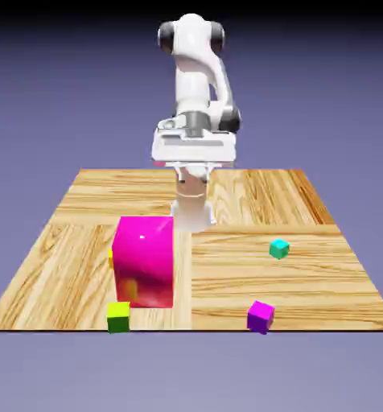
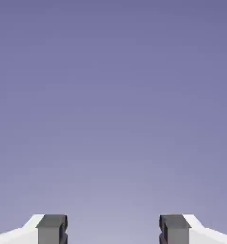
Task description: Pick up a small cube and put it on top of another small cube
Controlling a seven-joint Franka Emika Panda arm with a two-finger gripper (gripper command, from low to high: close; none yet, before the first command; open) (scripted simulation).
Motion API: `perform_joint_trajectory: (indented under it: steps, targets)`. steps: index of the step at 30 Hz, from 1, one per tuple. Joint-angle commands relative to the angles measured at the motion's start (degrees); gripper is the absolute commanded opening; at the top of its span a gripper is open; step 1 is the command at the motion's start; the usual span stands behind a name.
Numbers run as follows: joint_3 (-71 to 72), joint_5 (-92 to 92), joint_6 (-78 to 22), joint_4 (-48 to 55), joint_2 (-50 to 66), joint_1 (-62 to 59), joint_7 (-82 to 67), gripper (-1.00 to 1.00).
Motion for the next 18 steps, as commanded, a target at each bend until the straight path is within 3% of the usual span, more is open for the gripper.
perform_joint_trajectory:
  steps: [1, 18]
  targets:
    - [0.5, 2.5, -1.1, 0.1, 1.4, 0.9, 1.1, 0.0]
    - [9.1, 44.9, -20.4, 2.1, 25.0, 16.8, 19.4, 0.0]
